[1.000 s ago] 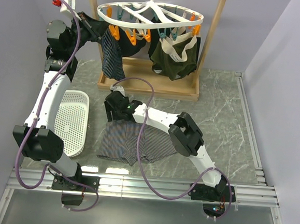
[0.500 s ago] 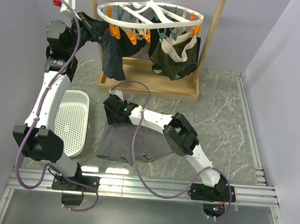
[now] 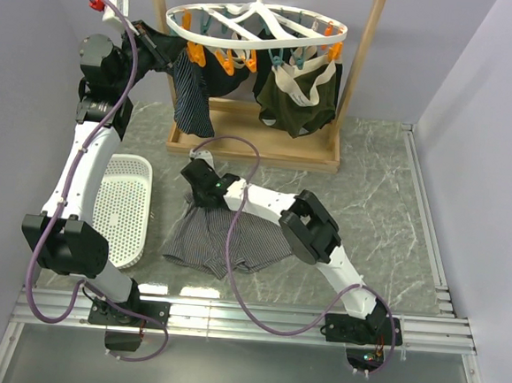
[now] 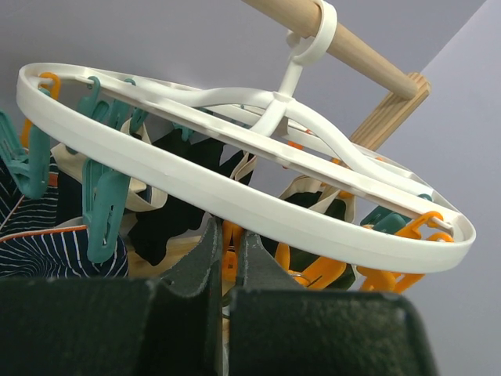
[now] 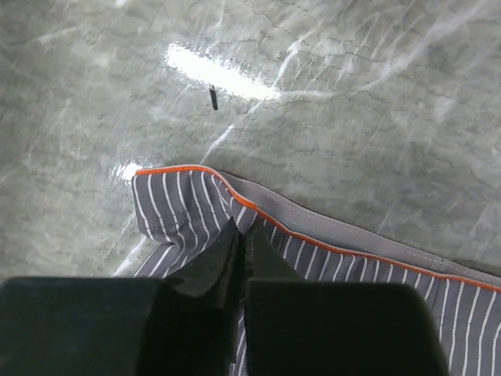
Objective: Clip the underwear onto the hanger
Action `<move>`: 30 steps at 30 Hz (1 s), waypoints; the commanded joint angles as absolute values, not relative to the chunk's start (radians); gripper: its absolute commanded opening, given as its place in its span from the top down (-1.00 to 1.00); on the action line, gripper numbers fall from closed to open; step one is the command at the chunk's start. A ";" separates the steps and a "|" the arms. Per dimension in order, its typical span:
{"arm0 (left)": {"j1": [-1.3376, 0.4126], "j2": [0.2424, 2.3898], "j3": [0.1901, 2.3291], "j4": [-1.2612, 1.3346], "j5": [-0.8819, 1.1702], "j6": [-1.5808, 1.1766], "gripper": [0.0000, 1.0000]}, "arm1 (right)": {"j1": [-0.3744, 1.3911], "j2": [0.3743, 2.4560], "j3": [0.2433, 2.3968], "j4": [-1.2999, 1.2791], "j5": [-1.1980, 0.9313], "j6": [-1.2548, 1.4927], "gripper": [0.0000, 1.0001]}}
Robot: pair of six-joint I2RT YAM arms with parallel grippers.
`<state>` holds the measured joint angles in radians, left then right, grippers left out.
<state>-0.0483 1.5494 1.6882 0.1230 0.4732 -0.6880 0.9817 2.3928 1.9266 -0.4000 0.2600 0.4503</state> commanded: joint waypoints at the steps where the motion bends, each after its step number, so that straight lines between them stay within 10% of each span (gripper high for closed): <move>1: -0.048 1.514 1.678 0.138 0.472 -0.669 1.00 | 0.973 2.378 1.867 -0.419 0.206 0.414 1.00; 18: -0.048 1.508 1.666 0.110 0.488 -0.658 0.99 | 0.960 1.823 1.441 0.369 0.348 -0.050 1.00; 30: -0.048 1.500 1.651 0.103 0.505 -0.675 0.99 | 0.946 1.893 1.558 0.745 0.549 -0.255 1.00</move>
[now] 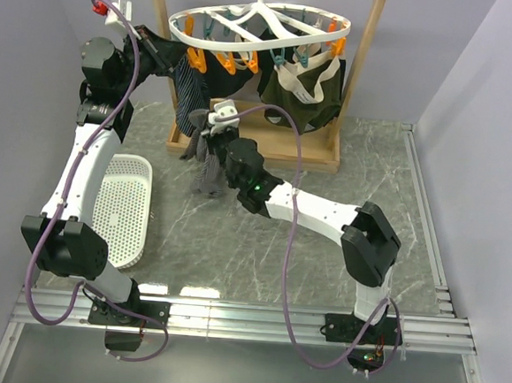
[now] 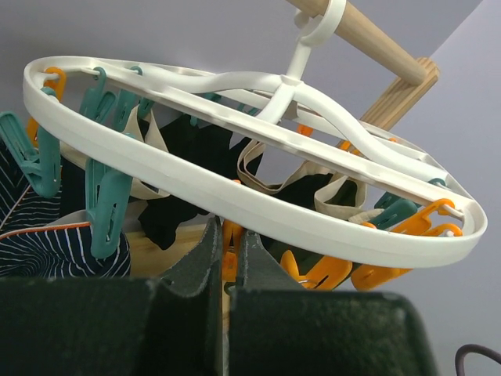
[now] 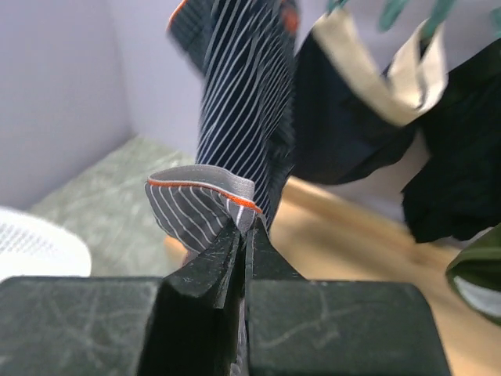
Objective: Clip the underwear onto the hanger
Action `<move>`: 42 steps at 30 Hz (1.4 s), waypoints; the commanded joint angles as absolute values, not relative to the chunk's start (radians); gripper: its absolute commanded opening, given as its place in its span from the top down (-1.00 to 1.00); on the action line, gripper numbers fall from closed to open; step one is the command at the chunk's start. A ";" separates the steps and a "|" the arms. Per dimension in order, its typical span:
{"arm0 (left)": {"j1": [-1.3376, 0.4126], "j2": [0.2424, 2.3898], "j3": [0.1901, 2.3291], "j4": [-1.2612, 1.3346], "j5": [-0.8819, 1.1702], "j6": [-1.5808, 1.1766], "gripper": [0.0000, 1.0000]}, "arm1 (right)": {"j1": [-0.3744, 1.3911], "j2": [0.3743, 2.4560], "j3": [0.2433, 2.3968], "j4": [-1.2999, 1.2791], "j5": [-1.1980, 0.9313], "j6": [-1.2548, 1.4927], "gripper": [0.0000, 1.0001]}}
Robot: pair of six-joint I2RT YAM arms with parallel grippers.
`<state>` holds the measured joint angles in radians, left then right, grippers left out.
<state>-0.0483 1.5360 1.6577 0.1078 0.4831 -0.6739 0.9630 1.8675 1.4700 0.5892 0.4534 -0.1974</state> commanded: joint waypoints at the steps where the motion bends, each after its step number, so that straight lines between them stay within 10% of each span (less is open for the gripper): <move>1: -0.048 1.497 1.648 0.101 0.505 -0.673 0.99 | 0.946 1.901 1.572 0.753 0.570 -0.262 1.00; 42: -0.048 1.508 1.628 0.074 0.525 -0.676 0.99 | 0.911 2.006 1.867 0.724 0.603 -0.218 1.00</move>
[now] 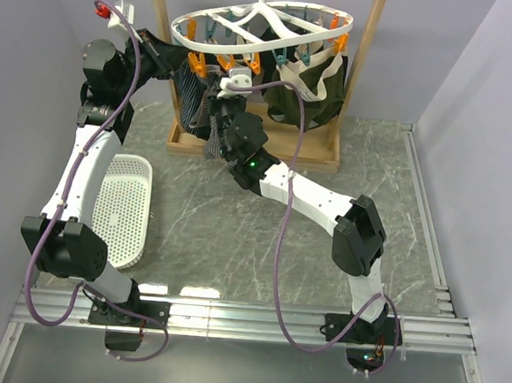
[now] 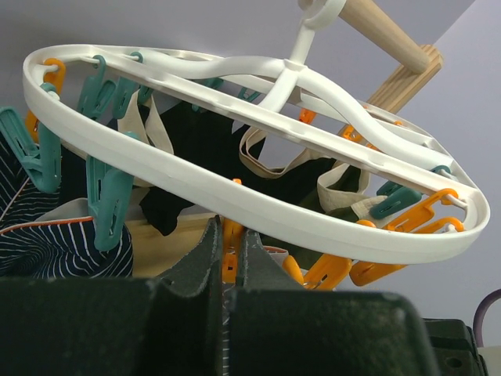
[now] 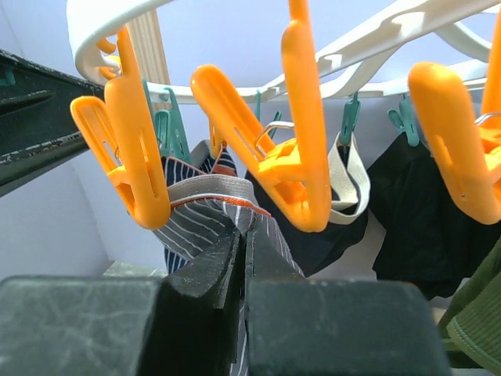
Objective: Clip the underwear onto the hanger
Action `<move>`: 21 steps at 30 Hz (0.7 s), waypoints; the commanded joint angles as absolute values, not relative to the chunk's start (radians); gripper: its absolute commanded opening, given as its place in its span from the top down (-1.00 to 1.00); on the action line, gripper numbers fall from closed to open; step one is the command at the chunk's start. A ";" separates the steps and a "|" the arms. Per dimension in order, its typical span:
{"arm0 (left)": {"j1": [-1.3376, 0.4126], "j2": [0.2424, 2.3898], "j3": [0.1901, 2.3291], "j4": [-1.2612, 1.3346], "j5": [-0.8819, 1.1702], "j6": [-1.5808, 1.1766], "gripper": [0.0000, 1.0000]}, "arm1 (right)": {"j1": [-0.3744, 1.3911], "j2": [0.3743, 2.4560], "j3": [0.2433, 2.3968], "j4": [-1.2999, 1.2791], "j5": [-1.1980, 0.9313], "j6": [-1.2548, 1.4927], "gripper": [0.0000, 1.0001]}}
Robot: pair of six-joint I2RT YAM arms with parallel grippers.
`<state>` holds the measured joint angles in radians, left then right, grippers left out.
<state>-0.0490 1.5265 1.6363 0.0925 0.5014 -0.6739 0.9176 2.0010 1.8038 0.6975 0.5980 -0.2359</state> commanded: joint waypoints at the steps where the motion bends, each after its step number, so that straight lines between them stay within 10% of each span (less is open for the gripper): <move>1: -0.048 1.508 1.629 0.074 0.526 -0.676 0.99 | 0.911 2.008 1.870 0.724 0.598 -0.216 1.00; 21: -0.048 1.503 1.614 0.071 0.526 -0.675 0.99 | 0.911 2.057 1.976 0.647 0.609 -0.153 1.00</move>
<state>-0.0490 1.5265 1.6249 0.0929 0.5083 -0.6743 0.9176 2.0686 1.9038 0.6159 0.5949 -0.1875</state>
